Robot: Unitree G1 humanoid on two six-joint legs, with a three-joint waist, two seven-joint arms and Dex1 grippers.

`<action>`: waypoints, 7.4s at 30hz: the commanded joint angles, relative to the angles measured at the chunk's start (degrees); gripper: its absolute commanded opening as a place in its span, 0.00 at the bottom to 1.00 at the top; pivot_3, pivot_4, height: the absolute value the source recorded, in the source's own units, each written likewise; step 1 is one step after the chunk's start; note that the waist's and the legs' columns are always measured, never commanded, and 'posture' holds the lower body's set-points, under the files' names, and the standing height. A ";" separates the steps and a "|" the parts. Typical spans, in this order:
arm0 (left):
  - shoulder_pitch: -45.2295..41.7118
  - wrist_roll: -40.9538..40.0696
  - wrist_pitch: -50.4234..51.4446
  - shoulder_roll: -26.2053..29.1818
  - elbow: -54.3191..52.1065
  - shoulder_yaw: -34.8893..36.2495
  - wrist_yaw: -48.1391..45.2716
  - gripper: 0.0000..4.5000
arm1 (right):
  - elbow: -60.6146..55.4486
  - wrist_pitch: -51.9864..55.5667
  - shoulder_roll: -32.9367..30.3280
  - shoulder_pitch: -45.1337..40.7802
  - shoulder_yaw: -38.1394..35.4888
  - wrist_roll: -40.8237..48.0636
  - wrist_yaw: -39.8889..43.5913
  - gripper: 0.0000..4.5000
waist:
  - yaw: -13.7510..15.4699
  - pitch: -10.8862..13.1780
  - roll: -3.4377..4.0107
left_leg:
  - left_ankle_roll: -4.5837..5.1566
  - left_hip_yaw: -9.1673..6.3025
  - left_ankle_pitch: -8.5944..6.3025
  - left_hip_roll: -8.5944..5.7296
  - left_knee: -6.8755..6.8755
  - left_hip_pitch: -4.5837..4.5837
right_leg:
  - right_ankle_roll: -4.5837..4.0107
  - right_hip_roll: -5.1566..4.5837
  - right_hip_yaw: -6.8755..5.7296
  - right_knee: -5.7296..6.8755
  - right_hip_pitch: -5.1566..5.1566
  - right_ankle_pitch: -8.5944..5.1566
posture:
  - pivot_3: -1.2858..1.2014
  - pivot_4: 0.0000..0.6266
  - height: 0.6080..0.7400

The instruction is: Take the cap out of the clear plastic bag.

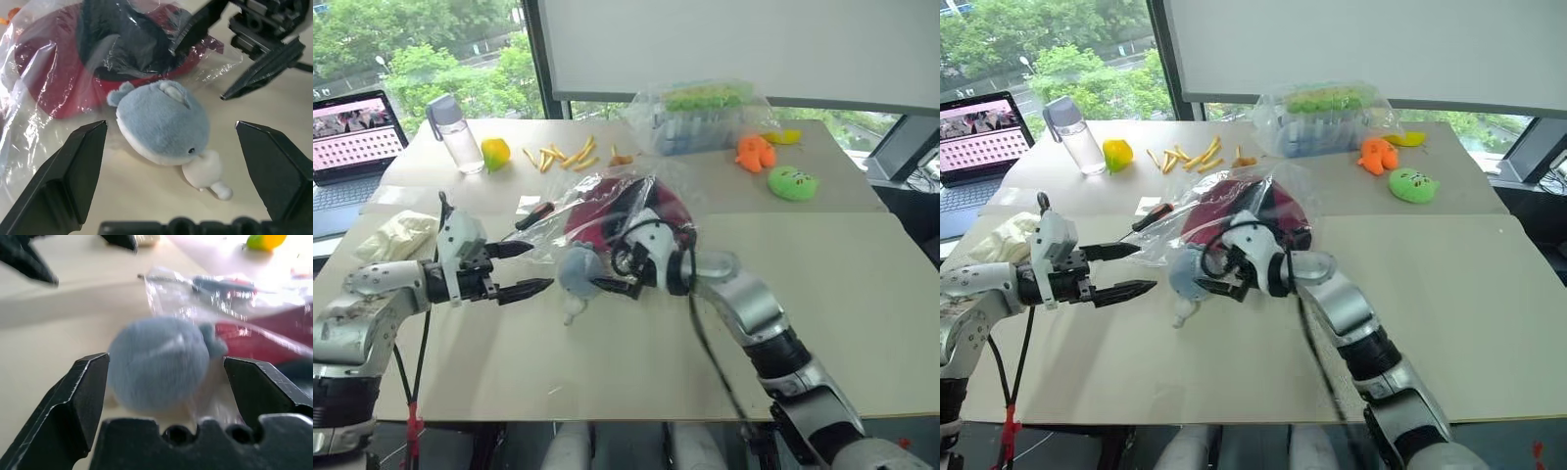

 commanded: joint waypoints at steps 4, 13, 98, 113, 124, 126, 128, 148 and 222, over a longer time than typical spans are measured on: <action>4.10 -1.60 0.57 1.26 -5.00 5.82 1.90 1.00 | 11.67 -5.59 6.00 -0.81 1.87 -2.14 0.69 0.99 | 0.11 0.00 0.00 | 0.00 0.01 0.00 0.06 -0.05 0.04 | -0.05 0.05 0.00 -0.01 0.00 -0.02 | 0.52 0.24 1.00; 8.77 -4.65 2.96 1.35 -9.95 12.30 4.88 1.00 | 30.37 -14.42 10.21 -0.17 1.60 -5.69 2.12 0.77 | -0.49 0.00 0.01 | -0.03 0.04 0.00 0.14 -0.10 0.43 | -0.11 0.11 0.01 -0.01 0.33 -0.03 | 0.52 0.24 1.00; -27.75 14.82 -14.86 -7.52 42.13 -0.80 20.74 1.00 | -11.38 3.00 -8.35 2.68 -11.11 12.30 8.50 0.99 | 0.97 0.43 -0.31 | -0.07 0.98 0.04 0.90 0.37 0.07 | -0.33 1.02 1.08 0.62 -0.57 0.29 | 0.52 0.24 1.00; -48.38 30.25 -38.06 -18.25 86.18 -7.14 24.10 1.00 | -22.60 8.92 -10.61 8.69 -12.74 12.32 -0.06 0.99 | 0.64 0.41 -0.41 | -0.09 0.98 0.05 0.83 0.50 -0.09 | -0.19 1.00 1.08 0.56 -0.58 0.38 | 0.52 0.24 1.00; -44.64 31.44 -32.66 -19.65 88.50 -2.89 32.50 0.78 | -27.82 14.53 -12.98 10.18 -15.88 14.70 -4.30 1.00 | 0.37 0.41 -0.43 | -0.09 0.98 0.05 0.84 0.55 -0.09 | -0.16 0.99 1.08 0.58 -0.57 0.39 | 0.52 0.24 1.00; -43.85 31.14 -32.03 -19.72 88.43 -1.84 31.80 0.62 | -27.95 14.88 -13.03 9.98 -15.62 14.90 -4.52 1.00 | 0.27 0.41 -0.44 | -0.09 0.98 0.05 0.84 0.56 -0.08 | -0.15 0.99 1.08 0.58 -0.56 0.40 | 0.52 0.24 1.00; -43.38 31.00 -31.90 -19.77 88.30 -0.90 31.37 0.46 | -28.00 15.10 -13.07 9.77 -15.53 15.07 -4.63 1.00 | 0.16 0.40 -0.44 | -0.09 0.98 0.05 0.84 0.55 -0.02 | -0.15 0.99 1.09 0.59 -0.52 0.40 | 0.52 0.24 1.00; -46.55 16.71 -43.30 -18.30 82.13 16.43 37.90 0.15 | -21.91 11.39 -13.36 6.42 -12.82 12.90 -1.93 1.00 | 0.19 0.44 -0.50 | -0.10 0.98 0.05 0.85 0.53 -0.09 | -0.15 0.99 1.09 0.55 -0.59 0.40 | 0.52 0.24 1.00; -14.87 33.43 -22.29 0.38 35.87 -7.99 29.17 0.99 | -16.64 6.30 -9.33 5.22 -8.78 9.61 0.54 1.00 | 0.48 0.37 -0.64 | -0.13 0.98 0.05 0.89 0.36 -0.03 | -0.25 1.00 1.10 0.48 -0.64 0.42 | 0.52 0.24 1.00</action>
